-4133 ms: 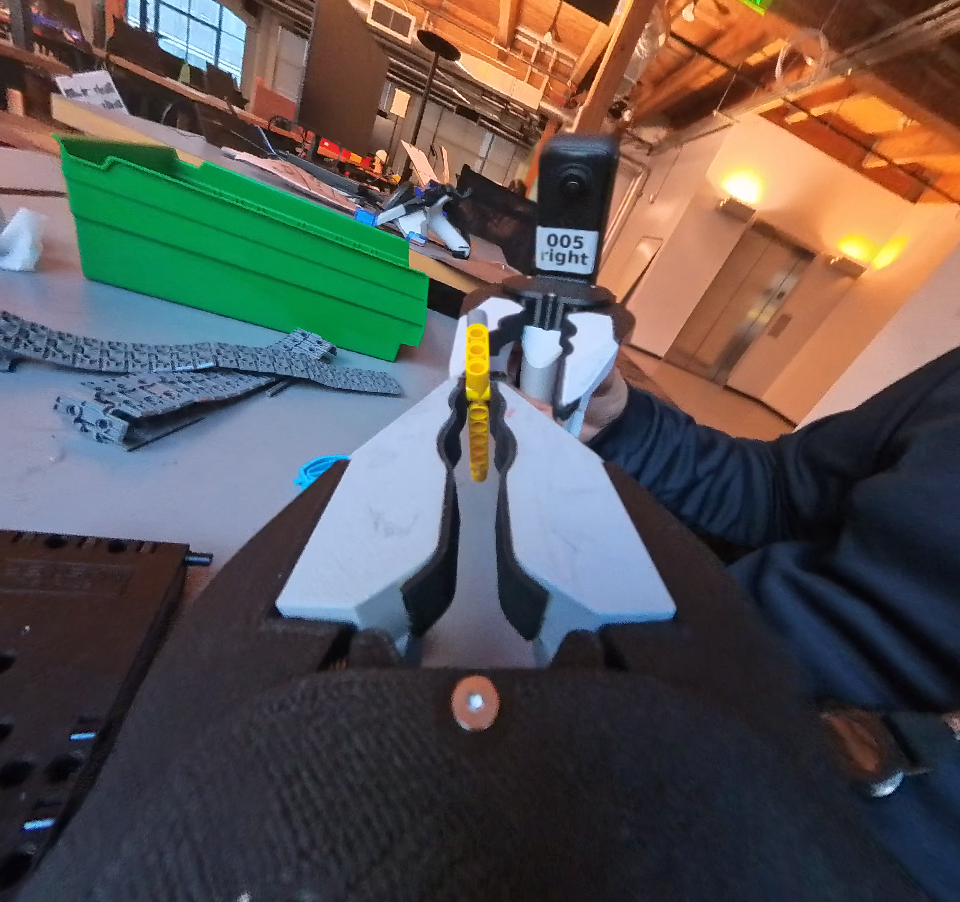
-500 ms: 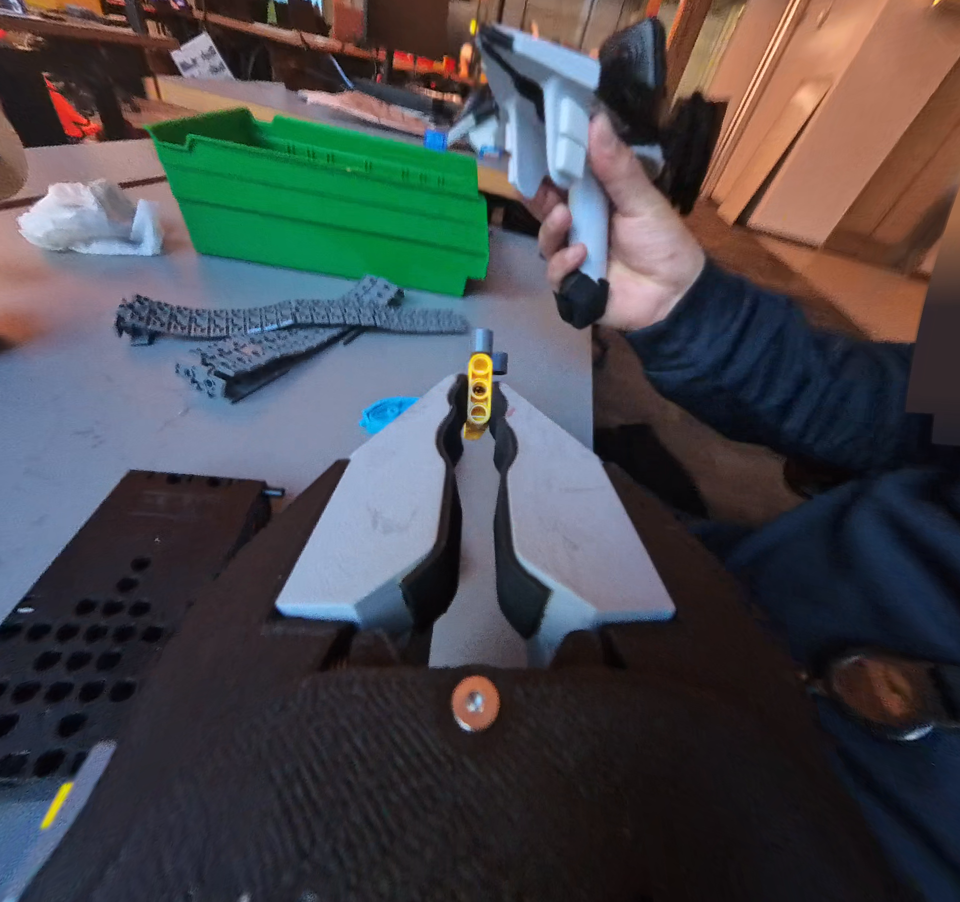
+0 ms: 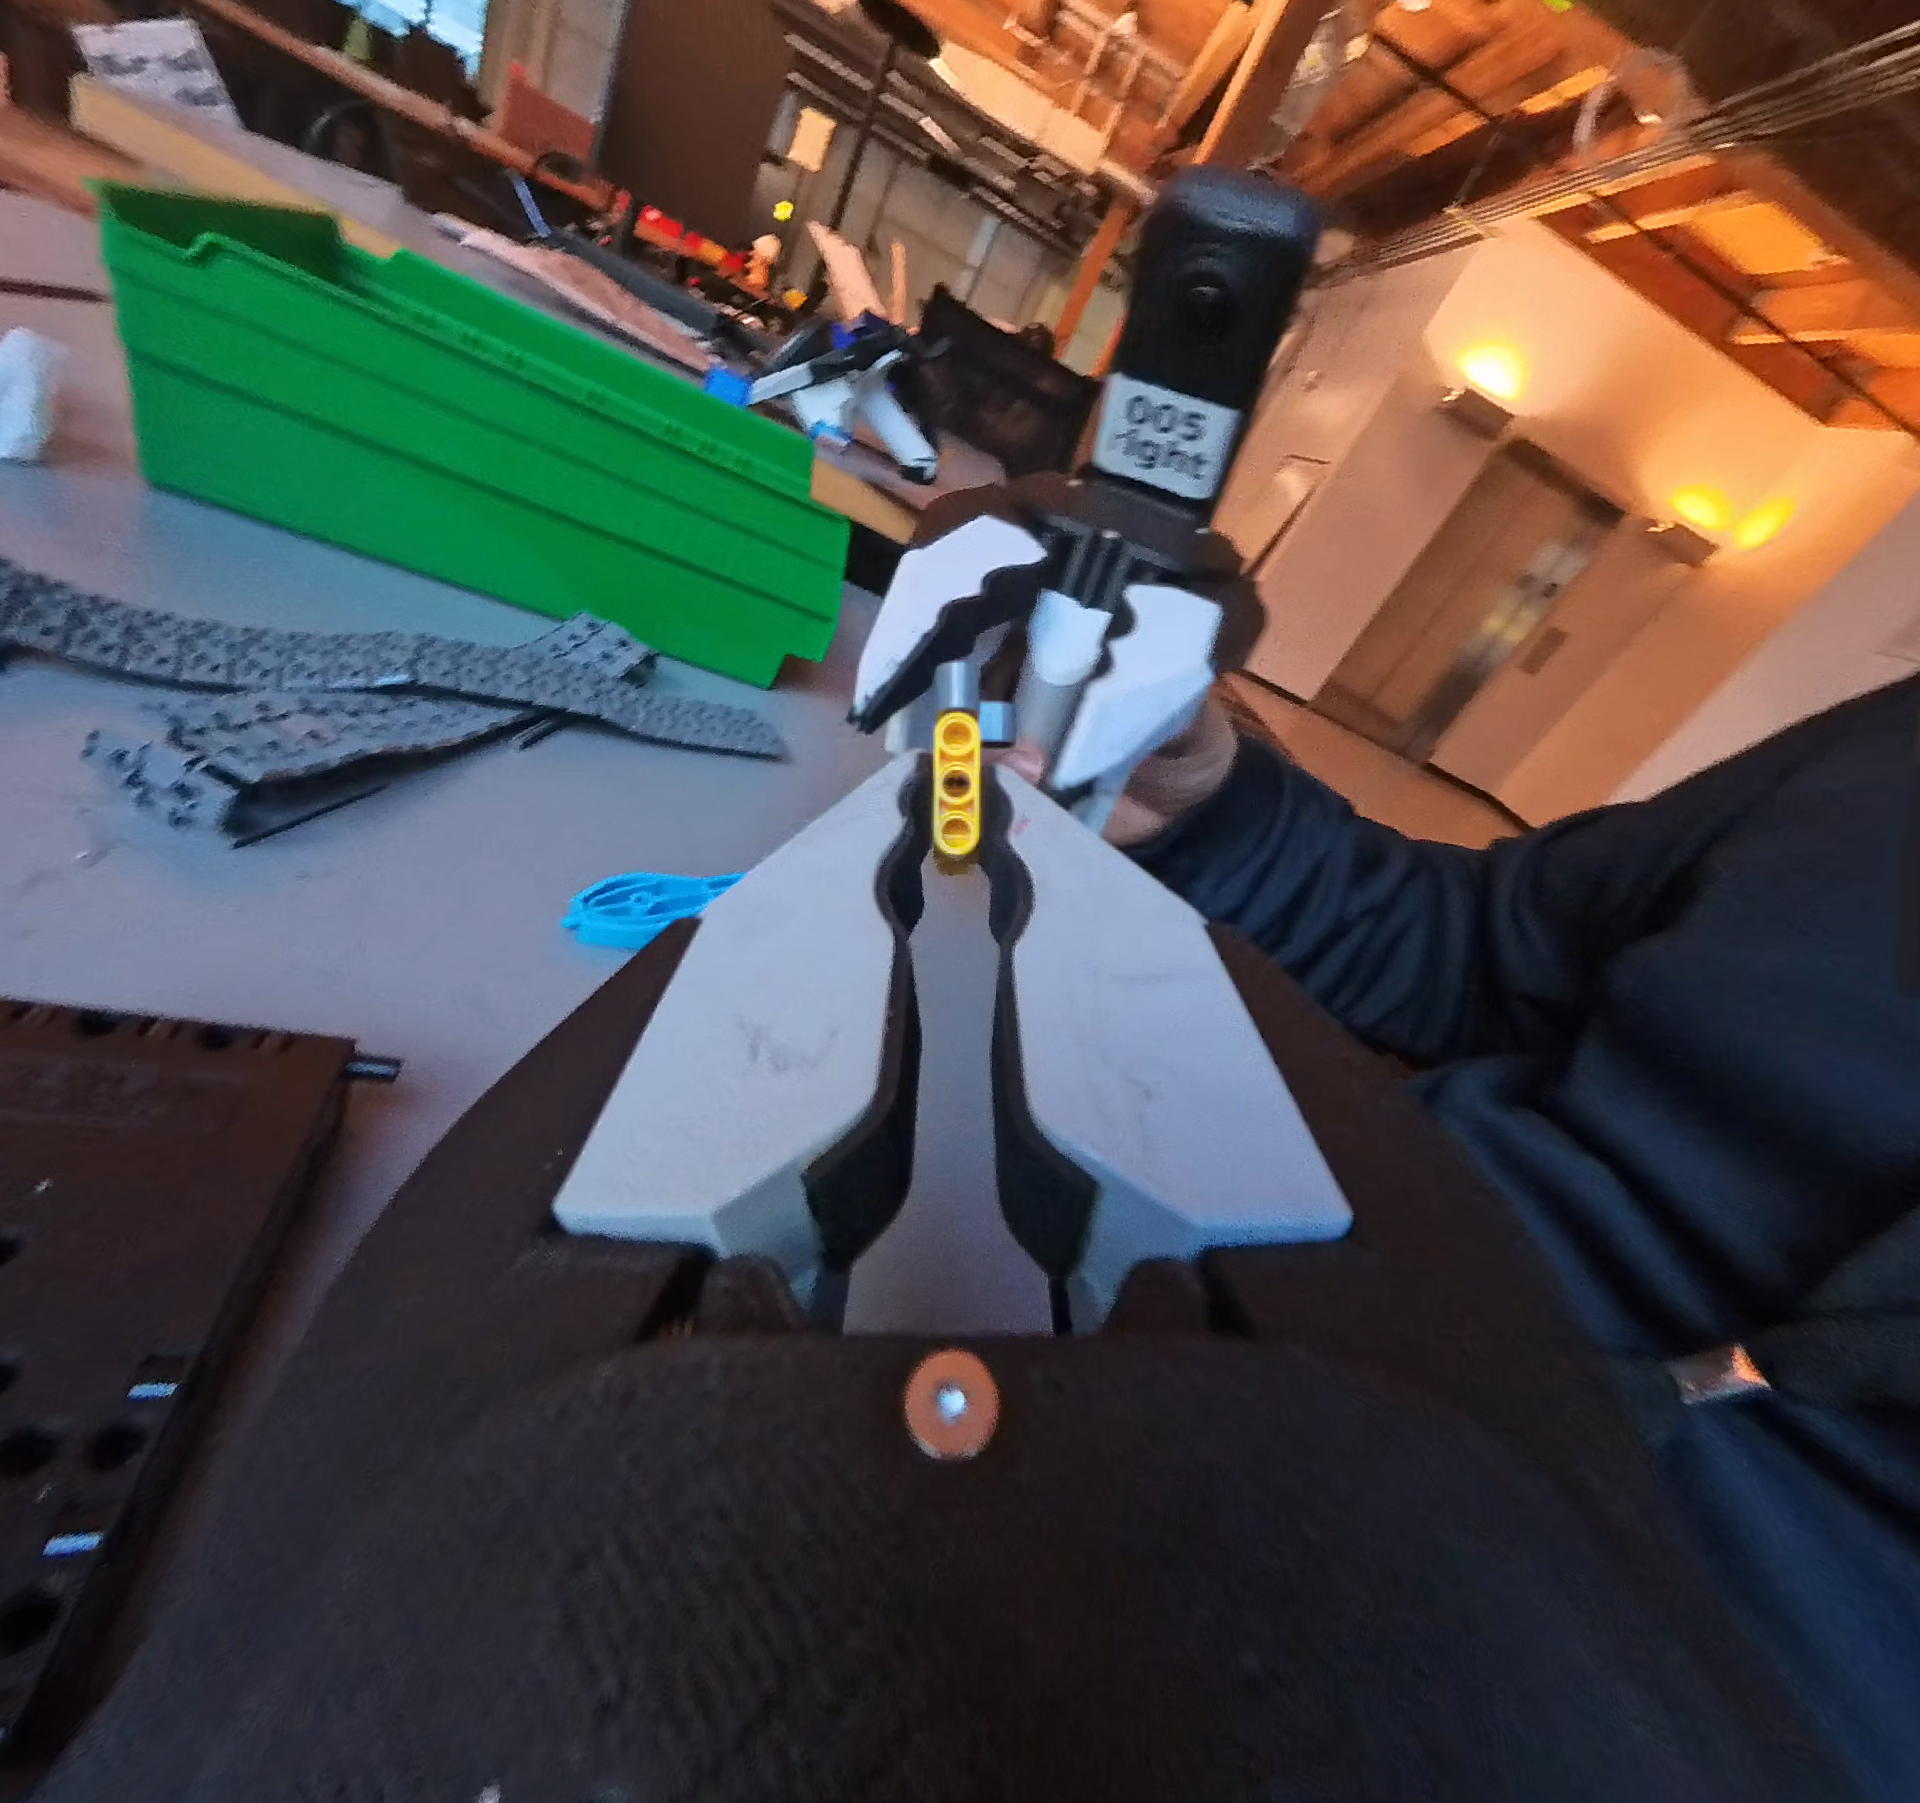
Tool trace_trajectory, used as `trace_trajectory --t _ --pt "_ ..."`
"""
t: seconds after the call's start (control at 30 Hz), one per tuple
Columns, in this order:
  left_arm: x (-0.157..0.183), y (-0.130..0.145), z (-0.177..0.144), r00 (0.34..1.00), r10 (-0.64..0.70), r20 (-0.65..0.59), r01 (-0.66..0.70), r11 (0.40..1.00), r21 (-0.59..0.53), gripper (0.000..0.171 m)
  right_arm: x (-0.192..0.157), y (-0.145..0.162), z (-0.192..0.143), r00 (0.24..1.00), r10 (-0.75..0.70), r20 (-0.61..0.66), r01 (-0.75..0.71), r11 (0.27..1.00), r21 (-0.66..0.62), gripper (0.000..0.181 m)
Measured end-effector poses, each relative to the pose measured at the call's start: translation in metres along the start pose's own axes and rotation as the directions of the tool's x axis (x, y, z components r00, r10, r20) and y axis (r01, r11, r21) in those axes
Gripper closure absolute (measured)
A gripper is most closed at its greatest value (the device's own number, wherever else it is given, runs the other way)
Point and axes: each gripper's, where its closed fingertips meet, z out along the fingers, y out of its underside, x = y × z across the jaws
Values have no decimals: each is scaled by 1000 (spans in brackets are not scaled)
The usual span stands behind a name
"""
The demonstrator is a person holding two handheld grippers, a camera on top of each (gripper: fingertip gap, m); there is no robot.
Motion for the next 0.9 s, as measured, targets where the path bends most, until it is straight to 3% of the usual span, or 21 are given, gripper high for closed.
trace_trajectory --t 0.1,0.23,0.47,0.6,0.73,0.8,0.9 --pt "11 -7 -4 996 37 -80 -32 998 59 166 -11 -12 -2 996 29 83 -35 996 79 168" --pt "20 -17 -8 989 66 -136 -47 989 138 166 -20 -12 2 995 29 95 -38 994 98 168" --pt "22 -17 -8 986 128 -106 -118 989 92 163 -21 -12 4 999 -18 44 14 995 100 175" --pt "0 1 -7 972 232 38 -229 971 -67 166 2 8 5 981 -137 -139 124 988 -96 166" --pt "-27 15 -12 924 347 163 -303 921 -244 165 39 42 -6 898 -209 -387 50 923 -382 160" --pt "-29 15 -13 917 360 173 -314 917 -244 165 54 53 -17 834 -293 -467 43 879 -474 160" --pt "-23 12 -11 924 348 159 -310 925 -220 166 56 59 -22 798 -362 -481 73 851 -520 167"
